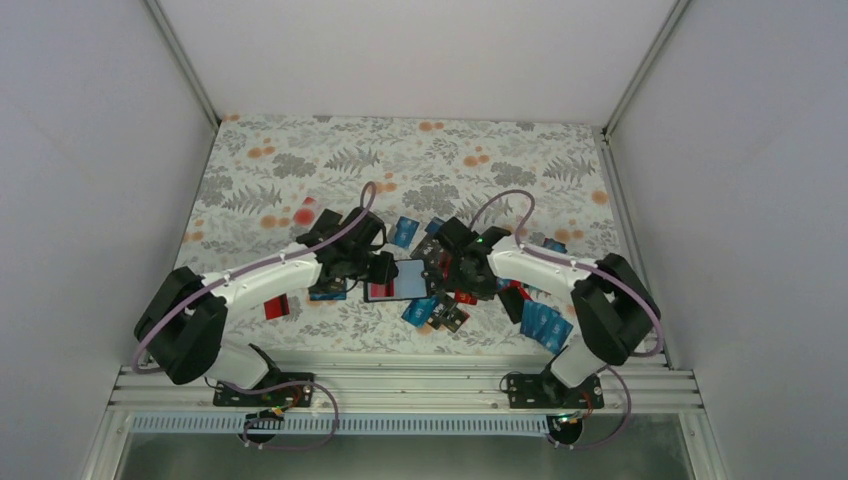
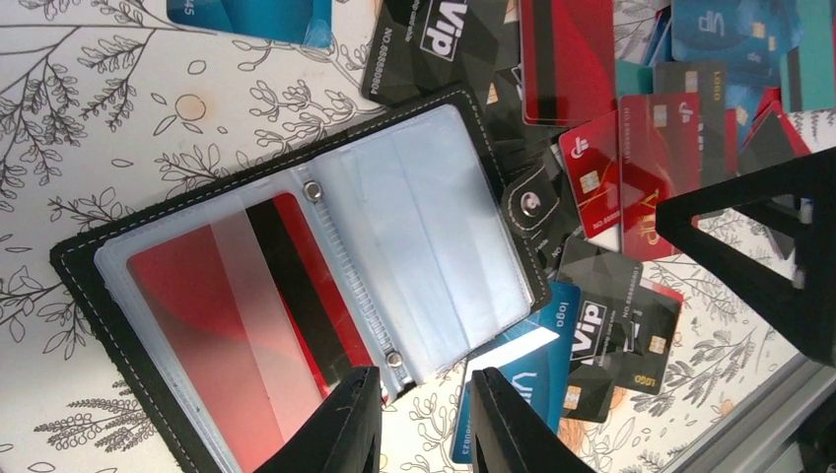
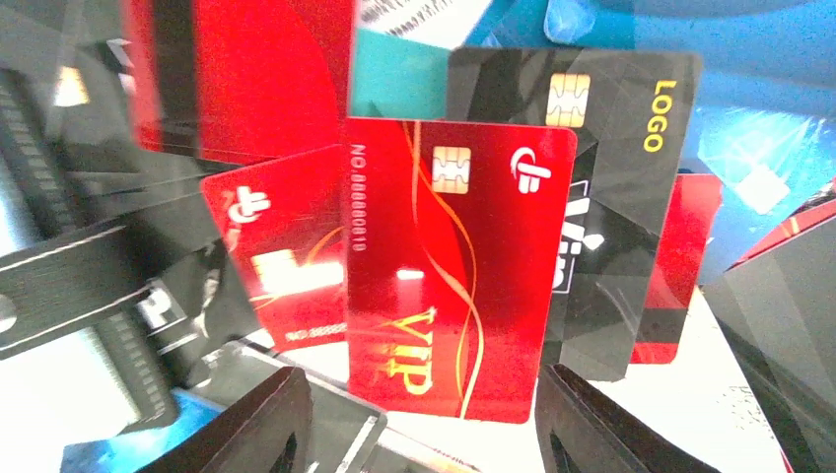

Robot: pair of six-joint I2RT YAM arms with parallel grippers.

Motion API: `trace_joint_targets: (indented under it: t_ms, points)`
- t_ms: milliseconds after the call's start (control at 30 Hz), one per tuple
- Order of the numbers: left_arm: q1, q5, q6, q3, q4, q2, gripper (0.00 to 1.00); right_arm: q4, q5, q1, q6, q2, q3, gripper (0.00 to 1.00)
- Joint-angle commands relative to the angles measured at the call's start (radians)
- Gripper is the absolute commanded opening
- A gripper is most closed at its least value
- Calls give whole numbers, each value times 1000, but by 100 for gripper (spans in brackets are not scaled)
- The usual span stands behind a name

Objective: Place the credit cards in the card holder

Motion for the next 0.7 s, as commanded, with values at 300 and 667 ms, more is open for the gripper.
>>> trace_joint_targets:
  t_ms: [300,667]
  points:
    - [27,86,-63,39,47,-71,25,3,-8,5,-5,-77,-1,71]
    - [40,67,-56,-32,17,-146,25,37,-8,5,49,53,-31,76]
